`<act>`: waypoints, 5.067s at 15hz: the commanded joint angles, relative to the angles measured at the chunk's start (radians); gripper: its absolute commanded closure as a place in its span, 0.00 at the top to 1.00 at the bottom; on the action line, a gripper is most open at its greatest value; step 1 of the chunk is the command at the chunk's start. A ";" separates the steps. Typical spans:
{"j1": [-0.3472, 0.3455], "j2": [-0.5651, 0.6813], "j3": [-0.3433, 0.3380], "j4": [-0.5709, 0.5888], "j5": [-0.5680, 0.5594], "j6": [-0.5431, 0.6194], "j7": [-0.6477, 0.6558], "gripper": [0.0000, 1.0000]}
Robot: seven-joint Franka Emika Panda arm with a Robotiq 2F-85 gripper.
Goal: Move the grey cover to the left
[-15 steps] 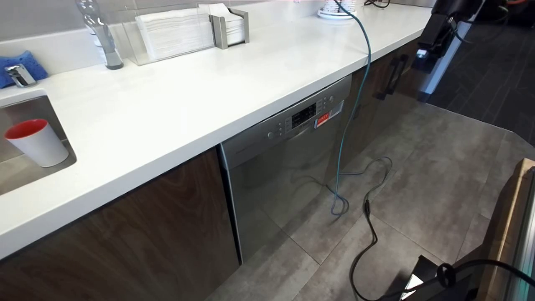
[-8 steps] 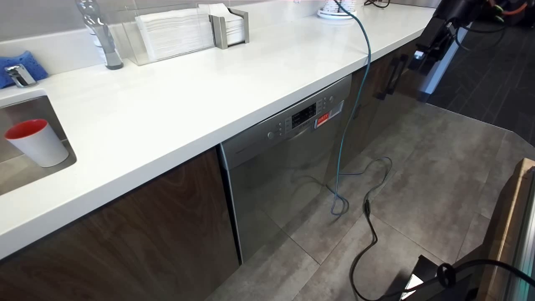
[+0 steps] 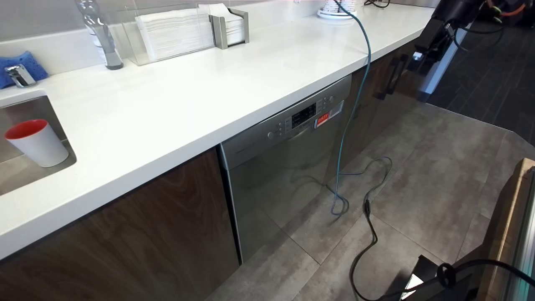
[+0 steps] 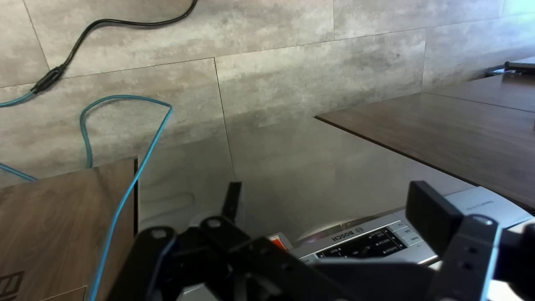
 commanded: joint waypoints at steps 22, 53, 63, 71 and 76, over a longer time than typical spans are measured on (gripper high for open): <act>-0.013 0.407 0.202 0.105 0.665 0.375 -0.616 1.00; -0.079 0.765 0.253 0.380 1.492 0.314 -1.501 1.00; 0.006 0.881 0.143 0.466 1.689 0.115 -1.645 1.00; 0.034 0.875 0.093 0.455 1.744 0.092 -1.690 1.00; 0.031 0.866 0.075 0.451 1.733 0.083 -1.690 1.00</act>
